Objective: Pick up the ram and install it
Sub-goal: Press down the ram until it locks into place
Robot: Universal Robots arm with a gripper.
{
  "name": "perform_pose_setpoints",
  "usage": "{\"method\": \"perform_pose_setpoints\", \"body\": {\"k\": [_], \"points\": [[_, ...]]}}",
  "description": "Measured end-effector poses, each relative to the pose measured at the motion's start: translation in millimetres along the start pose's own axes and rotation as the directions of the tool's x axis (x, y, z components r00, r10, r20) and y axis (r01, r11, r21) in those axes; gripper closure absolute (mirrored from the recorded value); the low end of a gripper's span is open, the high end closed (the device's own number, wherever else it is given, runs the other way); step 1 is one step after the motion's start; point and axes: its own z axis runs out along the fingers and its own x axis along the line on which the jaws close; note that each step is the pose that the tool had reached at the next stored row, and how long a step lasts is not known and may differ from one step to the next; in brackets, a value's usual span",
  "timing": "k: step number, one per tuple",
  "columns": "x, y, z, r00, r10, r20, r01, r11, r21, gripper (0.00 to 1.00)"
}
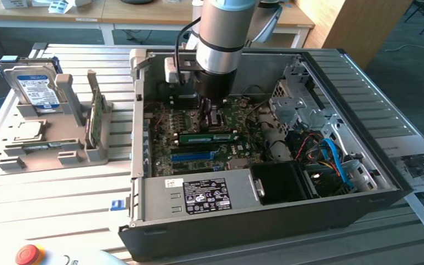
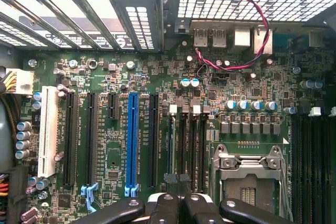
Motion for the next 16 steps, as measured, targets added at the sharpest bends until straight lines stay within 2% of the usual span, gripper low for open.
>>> {"method": "perform_pose_setpoints", "body": {"k": [16], "points": [[0.0, -0.3, 4.6, 1.0000, 0.000, 0.0002, 0.000, 1.0000, 0.0001, 0.89]]}}
